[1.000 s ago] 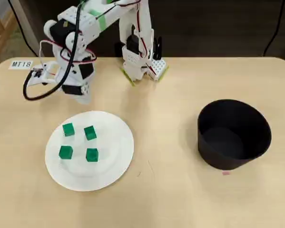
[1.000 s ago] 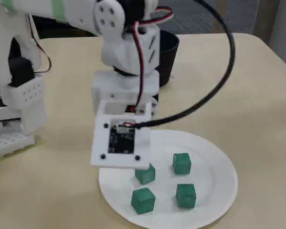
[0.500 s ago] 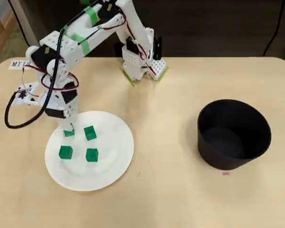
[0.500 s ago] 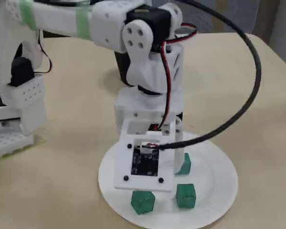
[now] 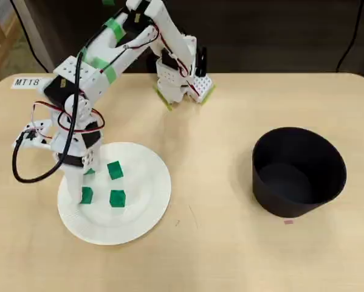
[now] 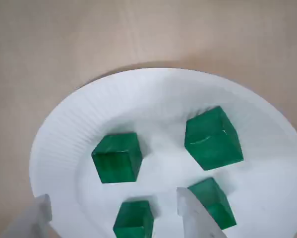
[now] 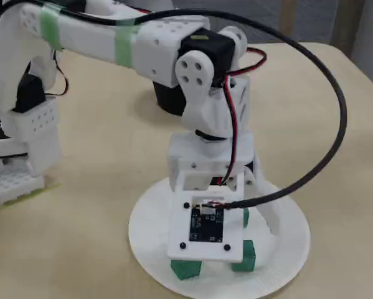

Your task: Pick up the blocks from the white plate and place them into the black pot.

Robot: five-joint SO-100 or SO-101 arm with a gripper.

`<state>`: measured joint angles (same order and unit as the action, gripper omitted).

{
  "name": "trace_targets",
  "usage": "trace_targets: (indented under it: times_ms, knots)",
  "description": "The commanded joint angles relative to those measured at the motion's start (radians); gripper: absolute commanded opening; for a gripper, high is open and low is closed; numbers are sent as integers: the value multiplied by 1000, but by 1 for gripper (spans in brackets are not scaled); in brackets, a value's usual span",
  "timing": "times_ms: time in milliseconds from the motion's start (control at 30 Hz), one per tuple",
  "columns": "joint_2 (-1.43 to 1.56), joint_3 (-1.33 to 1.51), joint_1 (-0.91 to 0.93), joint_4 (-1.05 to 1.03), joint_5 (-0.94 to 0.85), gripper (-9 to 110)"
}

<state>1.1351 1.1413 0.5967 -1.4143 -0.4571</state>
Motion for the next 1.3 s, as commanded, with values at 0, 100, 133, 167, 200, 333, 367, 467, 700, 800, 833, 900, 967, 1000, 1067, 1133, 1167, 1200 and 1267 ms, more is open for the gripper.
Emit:
trace_targets:
  times_ms: [0,100,133,167,200,333,367,467,700,800,833,900,967,1000,1067,1133,1167,1200,1267]
  knots:
    - [-3,-48,-11,25,11,36]
    - [-25,-51,-15,44,23,36]
    - [-34,-57,-15,44,25,36]
    - [-43,-63,-15,43,26,36]
    - [-52,-69,-14,41,26,36]
    - [-78,-101,-14,46,29,36]
    - [-86,-114,-14,46,32,36]
    - [-112,-155,-14,46,48,35]
    - [-179,-242,-8,29,75,32]
    - [-199,-244,-3,28,78,32]
    - [-207,-244,-2,23,78,32]
    - [-219,-244,0,18,75,32]
    - [-232,-244,0,17,71,31]
    - [-238,-245,0,17,71,31]
    - [-249,-253,-2,18,69,29]
    - [-262,-276,-2,15,74,26]
    - [-264,-285,-3,14,77,23]
    - [-265,-295,-3,14,81,20]
    - [-267,-319,-3,14,97,11]
